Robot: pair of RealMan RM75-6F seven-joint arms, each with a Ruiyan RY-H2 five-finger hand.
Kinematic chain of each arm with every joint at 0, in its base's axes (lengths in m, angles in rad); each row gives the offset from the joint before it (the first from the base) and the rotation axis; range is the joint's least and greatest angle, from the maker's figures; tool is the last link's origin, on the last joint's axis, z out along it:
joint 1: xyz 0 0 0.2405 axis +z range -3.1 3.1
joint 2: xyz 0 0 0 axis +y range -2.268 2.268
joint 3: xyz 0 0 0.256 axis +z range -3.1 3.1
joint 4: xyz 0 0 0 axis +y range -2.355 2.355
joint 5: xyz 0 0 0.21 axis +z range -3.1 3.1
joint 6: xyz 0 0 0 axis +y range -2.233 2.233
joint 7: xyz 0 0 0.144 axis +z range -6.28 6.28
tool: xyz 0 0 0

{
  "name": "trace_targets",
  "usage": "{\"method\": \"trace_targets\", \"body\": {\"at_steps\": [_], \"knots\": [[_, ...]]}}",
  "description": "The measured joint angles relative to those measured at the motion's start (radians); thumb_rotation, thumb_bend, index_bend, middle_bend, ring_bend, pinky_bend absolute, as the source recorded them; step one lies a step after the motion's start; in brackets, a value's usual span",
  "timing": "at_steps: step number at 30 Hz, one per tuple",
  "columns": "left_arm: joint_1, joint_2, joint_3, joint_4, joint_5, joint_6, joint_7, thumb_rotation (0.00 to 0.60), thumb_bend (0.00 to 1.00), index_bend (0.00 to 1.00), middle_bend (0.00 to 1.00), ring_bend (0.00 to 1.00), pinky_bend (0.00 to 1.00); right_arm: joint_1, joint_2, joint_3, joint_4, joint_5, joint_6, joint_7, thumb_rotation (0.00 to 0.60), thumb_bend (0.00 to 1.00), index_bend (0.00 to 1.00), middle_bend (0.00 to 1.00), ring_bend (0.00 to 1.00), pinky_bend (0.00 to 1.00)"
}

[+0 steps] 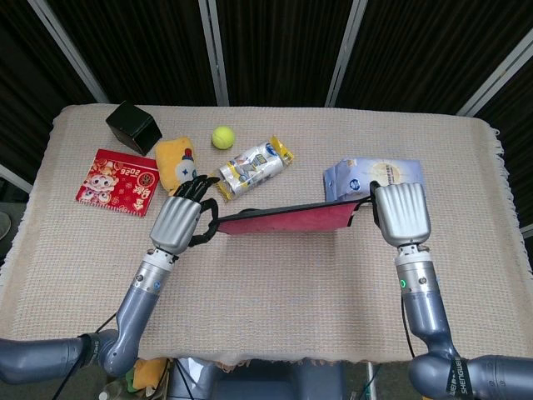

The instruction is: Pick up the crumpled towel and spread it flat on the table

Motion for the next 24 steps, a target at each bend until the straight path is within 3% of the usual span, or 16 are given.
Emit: {"method": "trace_targets", "body": {"at_steps": [24], "knots": [[0.103,0.016,0.111,-0.064,0.132,0.027,-0.008,0.600,0.42,0.62,0.14,0.10,0.19,-0.133,-0.088,-0.129,-0.056,-0.191,0.074,-0.085,0.600,0.62,0.87,0.98,1.00,0.90]]}}
